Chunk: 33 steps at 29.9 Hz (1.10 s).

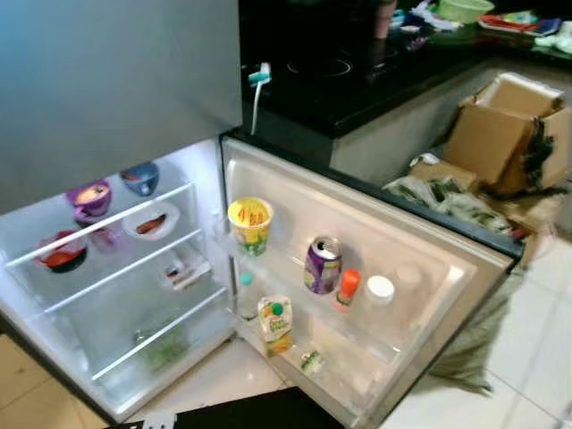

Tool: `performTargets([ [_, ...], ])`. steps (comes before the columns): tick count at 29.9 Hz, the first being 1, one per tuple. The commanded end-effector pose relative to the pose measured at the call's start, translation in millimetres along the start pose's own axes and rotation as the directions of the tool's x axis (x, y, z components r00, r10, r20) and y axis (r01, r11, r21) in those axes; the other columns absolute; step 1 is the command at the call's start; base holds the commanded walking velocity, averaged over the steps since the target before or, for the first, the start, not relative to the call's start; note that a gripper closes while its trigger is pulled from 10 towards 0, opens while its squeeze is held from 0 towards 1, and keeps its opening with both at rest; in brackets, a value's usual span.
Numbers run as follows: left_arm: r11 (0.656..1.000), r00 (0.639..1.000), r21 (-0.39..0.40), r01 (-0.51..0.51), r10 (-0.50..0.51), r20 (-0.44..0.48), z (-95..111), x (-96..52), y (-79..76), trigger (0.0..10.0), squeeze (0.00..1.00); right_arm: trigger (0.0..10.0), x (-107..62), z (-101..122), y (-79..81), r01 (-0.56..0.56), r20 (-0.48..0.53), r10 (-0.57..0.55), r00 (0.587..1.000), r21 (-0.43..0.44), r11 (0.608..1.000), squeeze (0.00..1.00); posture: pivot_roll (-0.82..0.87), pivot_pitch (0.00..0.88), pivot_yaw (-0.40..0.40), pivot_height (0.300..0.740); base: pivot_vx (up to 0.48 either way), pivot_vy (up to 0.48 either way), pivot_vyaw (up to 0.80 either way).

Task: Restocking fridge

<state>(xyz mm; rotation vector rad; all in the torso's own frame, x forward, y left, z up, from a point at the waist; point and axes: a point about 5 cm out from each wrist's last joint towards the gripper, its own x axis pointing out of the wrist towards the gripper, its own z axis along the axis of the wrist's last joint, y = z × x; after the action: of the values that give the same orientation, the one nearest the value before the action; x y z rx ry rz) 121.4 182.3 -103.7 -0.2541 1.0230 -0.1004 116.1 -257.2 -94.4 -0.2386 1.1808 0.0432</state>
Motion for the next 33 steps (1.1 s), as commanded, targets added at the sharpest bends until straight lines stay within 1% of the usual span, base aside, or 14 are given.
performTargets([
  [1, 1.000, 0.998, -0.016, 0.007, -0.008, -0.059, -14.4, -2.0, -2.1, 10.0, 0.00, 10.0, -0.7, -8.6, 2.6, -0.001, -0.028, 0.002, 1.000, 0.005, 1.000, 0.00, -0.06, 0.052, 0.000, 0.740, 0.000, 0.000, 0.00],
  [4, 1.000, 0.998, -0.007, -0.003, 0.002, -0.065, -14.6, -1.7, -2.4, 10.0, 0.00, 10.0, -0.9, -9.9, 1.6, 0.011, -0.037, -0.011, 0.999, 0.000, 1.000, 0.00, -0.06, 0.052, 0.001, 0.740, 0.000, 0.000, 0.00],
  [9, 0.999, 0.997, -0.027, -0.017, 0.015, -0.073, -15.9, -1.8, -1.8, 10.0, 0.00, 10.0, -2.0, -11.6, -4.0, 0.044, -0.042, -0.043, 0.998, 0.013, 0.999, 0.00, -0.06, 0.052, 0.001, 0.740, 0.000, 0.000, 0.00],
  [10, 0.999, 0.997, -0.031, -0.015, 0.013, -0.078, -16.5, -1.8, -1.9, 10.0, 0.00, 10.0, -2.2, -10.8, -6.8, 0.064, -0.038, -0.063, 0.997, 0.029, 0.998, 0.00, -0.06, 0.052, 0.001, 0.740, 0.000, 0.000, 0.00],
  [14, 0.999, 0.997, -0.031, -0.014, 0.011, -0.082, -16.9, -1.9, -2.0, 10.0, 0.00, 10.0, -2.4, -10.1, -8.5, 0.076, -0.036, -0.075, 0.997, 0.037, 0.996, 0.00, -0.06, 0.052, 0.001, 0.740, 0.000, 0.000, 0.00],
  [18, 0.999, 0.996, -0.034, -0.010, 0.007, -0.091, -18.0, -2.0, -2.3, 10.0, 0.00, 10.0, -2.7, -9.3, -11.3, 0.093, -0.036, -0.092, 0.995, 0.034, 0.995, 0.00, -0.06, 0.053, 0.001, 0.740, -0.314, 0.000, 0.00],
  [33, 0.999, 0.994, -0.028, -0.017, 0.014, -0.109, -22.5, -3.8, -0.5, 10.0, 0.00, 10.0, -1.9, -10.3, -6.5, 0.081, -0.040, -0.080, 0.996, 0.031, 0.996, 0.00, -0.06, 0.055, 0.001, 0.740, -0.366, 0.000, 0.00],
])
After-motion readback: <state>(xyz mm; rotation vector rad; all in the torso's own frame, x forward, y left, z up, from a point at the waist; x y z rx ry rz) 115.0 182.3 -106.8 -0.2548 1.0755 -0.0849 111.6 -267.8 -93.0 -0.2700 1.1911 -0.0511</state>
